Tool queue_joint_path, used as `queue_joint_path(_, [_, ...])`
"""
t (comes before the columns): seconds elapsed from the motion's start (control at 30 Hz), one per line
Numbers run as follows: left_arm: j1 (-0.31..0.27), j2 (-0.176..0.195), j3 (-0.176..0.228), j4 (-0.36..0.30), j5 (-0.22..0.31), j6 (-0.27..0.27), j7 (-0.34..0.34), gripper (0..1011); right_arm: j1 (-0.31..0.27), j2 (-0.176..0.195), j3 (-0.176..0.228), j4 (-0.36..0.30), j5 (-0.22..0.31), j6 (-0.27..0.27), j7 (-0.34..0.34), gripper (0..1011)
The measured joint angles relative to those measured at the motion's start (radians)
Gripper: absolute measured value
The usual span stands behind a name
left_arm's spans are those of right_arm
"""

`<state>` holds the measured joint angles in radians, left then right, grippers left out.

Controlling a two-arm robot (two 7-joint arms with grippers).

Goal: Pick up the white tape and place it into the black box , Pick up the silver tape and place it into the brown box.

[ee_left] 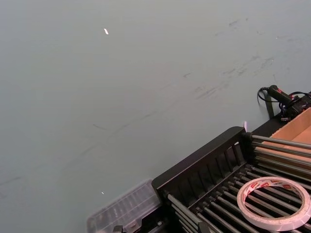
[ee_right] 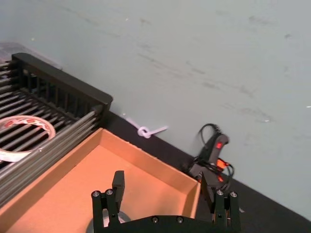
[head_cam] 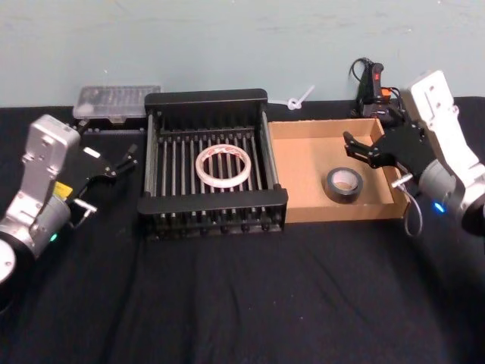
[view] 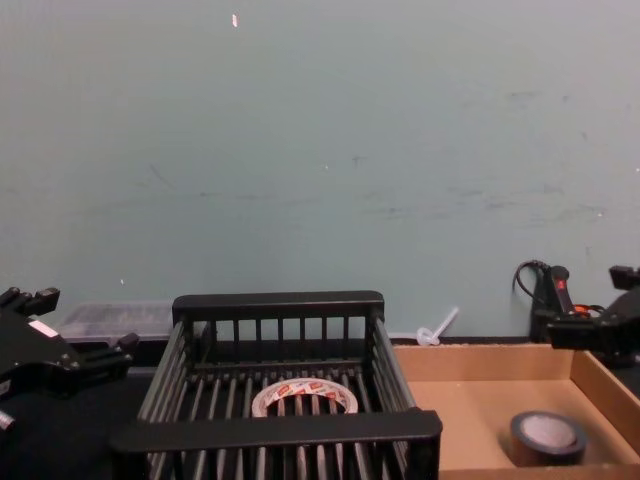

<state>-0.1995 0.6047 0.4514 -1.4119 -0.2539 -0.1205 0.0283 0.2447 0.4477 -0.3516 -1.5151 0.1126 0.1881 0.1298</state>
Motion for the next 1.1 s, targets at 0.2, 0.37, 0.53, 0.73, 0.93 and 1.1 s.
queue_joint_path(0.2, [0.000, 0.000, 0.000, 0.000, 0.000, 0.000, 0.000, 1001, -0.049, -0.008, 0.015, -0.004, -0.039, -0.059, -0.047, 1002])
queue_joint_path(0.37, [0.000, 0.000, 0.000, 0.000, 0.000, 0.000, 0.000, 1001, -0.087, -0.017, 0.032, 0.009, -0.055, -0.080, -0.067, 1002])
queue_joint_path(0.53, [0.000, 0.000, 0.000, 0.000, 0.000, 0.000, 0.000, 1001, -0.109, -0.030, 0.051, 0.026, -0.062, -0.083, -0.075, 1002])
queue_joint_path(0.73, [0.000, 0.000, 0.000, 0.000, 0.000, 0.000, 0.000, 1001, -0.114, -0.040, 0.065, 0.028, -0.062, -0.083, -0.077, 1002])
queue_joint_path(0.93, [0.000, 0.000, 0.000, 0.000, 0.000, 0.000, 0.000, 1001, -0.113, -0.038, 0.062, 0.028, -0.062, -0.083, -0.077, 1002])
queue_joint_path(1.1, [0.000, 0.000, 0.000, 0.000, 0.000, 0.000, 0.000, 1001, -0.112, -0.037, 0.061, 0.028, -0.062, -0.082, -0.076, 1002])
